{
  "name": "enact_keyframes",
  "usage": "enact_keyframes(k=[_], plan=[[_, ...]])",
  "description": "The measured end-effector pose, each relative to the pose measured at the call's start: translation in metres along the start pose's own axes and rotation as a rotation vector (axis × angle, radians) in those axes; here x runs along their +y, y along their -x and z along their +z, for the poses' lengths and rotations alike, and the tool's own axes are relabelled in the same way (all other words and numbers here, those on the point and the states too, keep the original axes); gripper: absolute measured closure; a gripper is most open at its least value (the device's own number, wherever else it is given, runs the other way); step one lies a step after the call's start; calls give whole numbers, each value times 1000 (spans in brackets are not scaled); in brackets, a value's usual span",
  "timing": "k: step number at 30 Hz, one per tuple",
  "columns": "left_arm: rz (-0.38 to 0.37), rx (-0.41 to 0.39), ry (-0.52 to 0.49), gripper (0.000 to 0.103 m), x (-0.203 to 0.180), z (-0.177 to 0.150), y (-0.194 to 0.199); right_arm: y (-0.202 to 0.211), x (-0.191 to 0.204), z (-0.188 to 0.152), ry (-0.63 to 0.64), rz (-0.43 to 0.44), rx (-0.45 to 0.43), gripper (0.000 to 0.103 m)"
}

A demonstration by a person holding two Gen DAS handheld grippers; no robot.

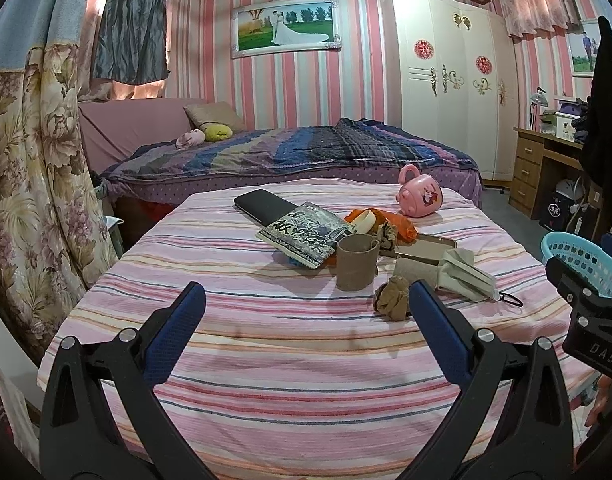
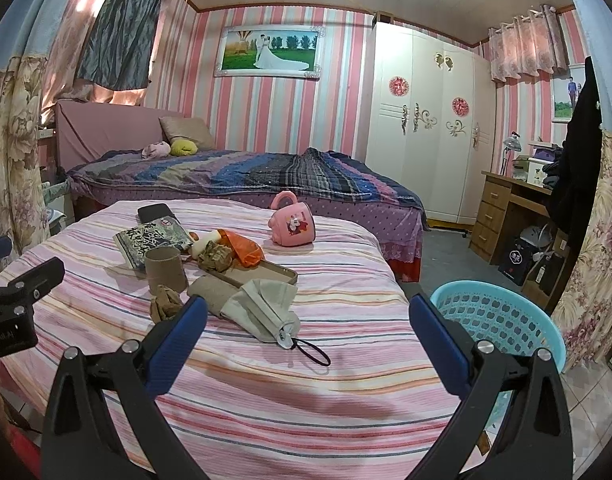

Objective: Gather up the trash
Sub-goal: 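Move both tools toward the items on the bed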

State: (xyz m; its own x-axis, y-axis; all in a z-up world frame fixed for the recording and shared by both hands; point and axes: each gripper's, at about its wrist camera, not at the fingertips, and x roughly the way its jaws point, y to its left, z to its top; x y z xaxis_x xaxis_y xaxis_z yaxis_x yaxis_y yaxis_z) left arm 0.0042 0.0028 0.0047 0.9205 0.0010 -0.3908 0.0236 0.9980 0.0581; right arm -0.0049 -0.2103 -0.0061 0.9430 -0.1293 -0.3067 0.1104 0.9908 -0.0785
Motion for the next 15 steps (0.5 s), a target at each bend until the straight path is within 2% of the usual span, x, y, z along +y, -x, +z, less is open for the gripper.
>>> enact_keyframes(k=[6,15], plan=[[-8,5,27,5,2,-1,-2,-1,-1,0,0,0,0,4],[-4,16,17,5,0,-3,-5,-1,0,0,0,0,1,4]])
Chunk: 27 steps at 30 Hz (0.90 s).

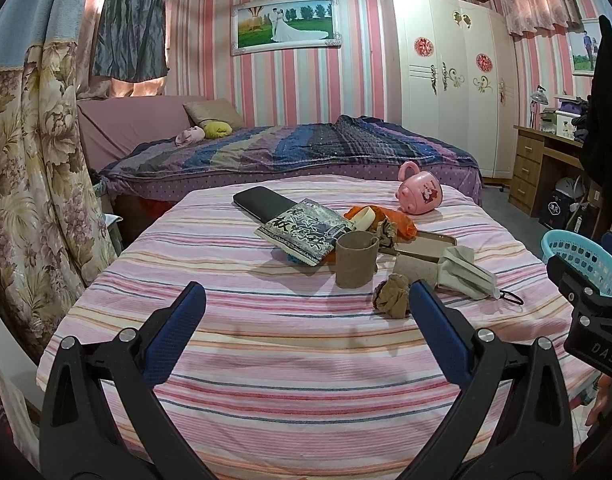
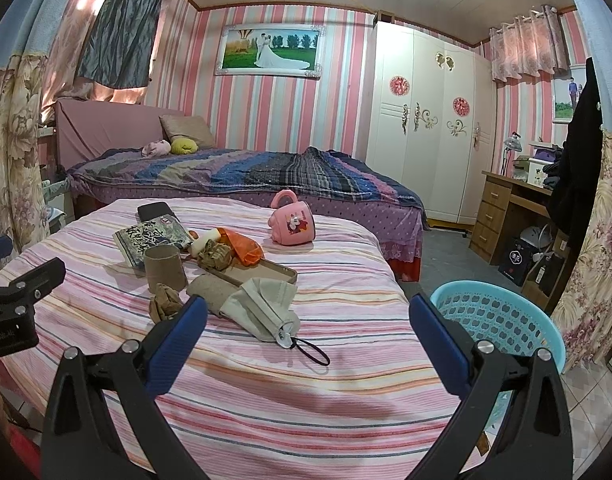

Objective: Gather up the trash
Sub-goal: 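Move both tools toward the items on the bed, then grasp the brown crumpled cloth with the left tool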

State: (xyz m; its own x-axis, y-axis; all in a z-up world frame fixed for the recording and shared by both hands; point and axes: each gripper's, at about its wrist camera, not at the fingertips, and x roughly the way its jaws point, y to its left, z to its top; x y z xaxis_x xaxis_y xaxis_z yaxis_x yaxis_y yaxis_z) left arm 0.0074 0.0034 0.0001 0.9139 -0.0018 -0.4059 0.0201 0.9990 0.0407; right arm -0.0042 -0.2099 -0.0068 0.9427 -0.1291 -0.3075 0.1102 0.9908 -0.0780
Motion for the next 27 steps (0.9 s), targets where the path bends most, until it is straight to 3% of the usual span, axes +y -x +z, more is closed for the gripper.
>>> enact_keyframes(k=[10,14,27], plan=[[-3,11,8,5,0,0,-1,-3,2,0,5,0,3,4],[-38,56,75,5,5,4,0,-6,2,1,0,5,10,4],[-7,-34,25,5,6,57,-5,-16,-13,40,18,12,3,4]])
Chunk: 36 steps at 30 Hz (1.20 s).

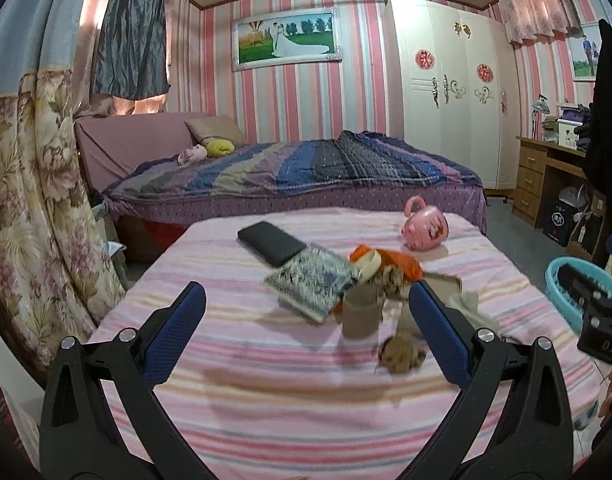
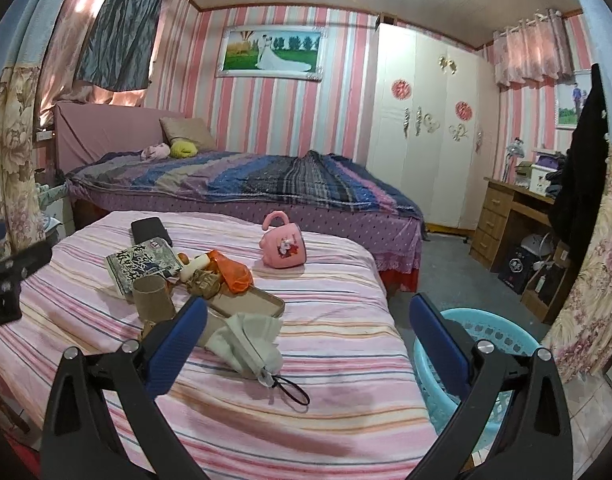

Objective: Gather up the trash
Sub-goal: 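Grasp the brown crumpled cloth with the left tool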

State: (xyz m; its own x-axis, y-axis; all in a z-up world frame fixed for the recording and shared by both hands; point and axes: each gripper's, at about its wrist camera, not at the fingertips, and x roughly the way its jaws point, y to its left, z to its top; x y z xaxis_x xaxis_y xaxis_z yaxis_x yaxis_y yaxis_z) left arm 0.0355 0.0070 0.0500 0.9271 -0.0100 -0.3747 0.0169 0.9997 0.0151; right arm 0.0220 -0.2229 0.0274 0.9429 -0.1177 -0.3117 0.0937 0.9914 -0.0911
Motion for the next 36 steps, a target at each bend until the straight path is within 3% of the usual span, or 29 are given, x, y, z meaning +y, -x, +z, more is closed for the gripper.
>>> enact_keyframes(k=[7,15,18,31,34,36], plan=[[-46,28,-8,5,-9,14,-33,-22,-6,12,24,-7,4,4],[-28,191,-54,5,-20,-28,-79,-62,-14,-9,37,-9,75,4],[-34,206,-60,5,-28,-37,-87,-73,-19,-18,32,-9,120,4],[-176,337,-16,5,-60,-61,-122,-88,-52,-29,5,-53,167,4],[-204,359,-27,19,-64,-63,-127,-91,-56,-30,-23,-33,171,4],[-224,380,-31,43,-65,-65,-130,-95,-54,-31,-26,-24,194,4]])
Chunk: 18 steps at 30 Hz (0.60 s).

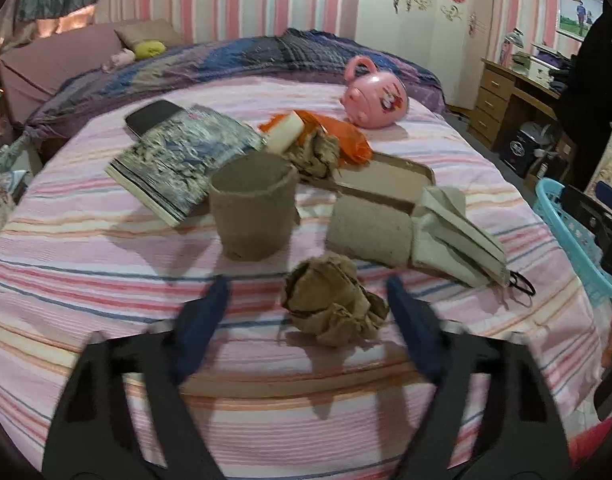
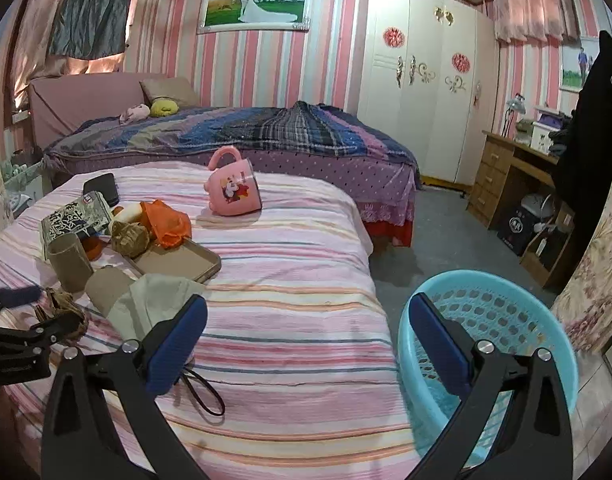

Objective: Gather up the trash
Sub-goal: 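Grasp the brown crumpled cloth with the left tool, then grasp the grey cloth with black strap with the right tool while left holds cloth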

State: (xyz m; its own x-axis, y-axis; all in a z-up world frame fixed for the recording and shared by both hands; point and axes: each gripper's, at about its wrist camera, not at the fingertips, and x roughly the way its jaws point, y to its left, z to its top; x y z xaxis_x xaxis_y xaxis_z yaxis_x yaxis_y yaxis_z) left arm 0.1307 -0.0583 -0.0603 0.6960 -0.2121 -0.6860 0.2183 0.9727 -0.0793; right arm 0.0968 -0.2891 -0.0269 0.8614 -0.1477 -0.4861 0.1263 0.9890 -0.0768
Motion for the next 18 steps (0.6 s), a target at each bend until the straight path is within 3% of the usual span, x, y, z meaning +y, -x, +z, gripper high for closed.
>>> enact_keyframes(k=[2,8,14,18], plan=[[-36,27,-5,61,-1,-2,-4,-4,2,-1,3,8,15,4],[-6,-10,-14,63,5,0,11,-5,19,-3,32,49,22,4],[97,-61,-13,63,26,3,25,-10,49,-4,81,129,38,4],[128,-81,16,63,43,6,31,-24,70,-7,107,165,75,4]])
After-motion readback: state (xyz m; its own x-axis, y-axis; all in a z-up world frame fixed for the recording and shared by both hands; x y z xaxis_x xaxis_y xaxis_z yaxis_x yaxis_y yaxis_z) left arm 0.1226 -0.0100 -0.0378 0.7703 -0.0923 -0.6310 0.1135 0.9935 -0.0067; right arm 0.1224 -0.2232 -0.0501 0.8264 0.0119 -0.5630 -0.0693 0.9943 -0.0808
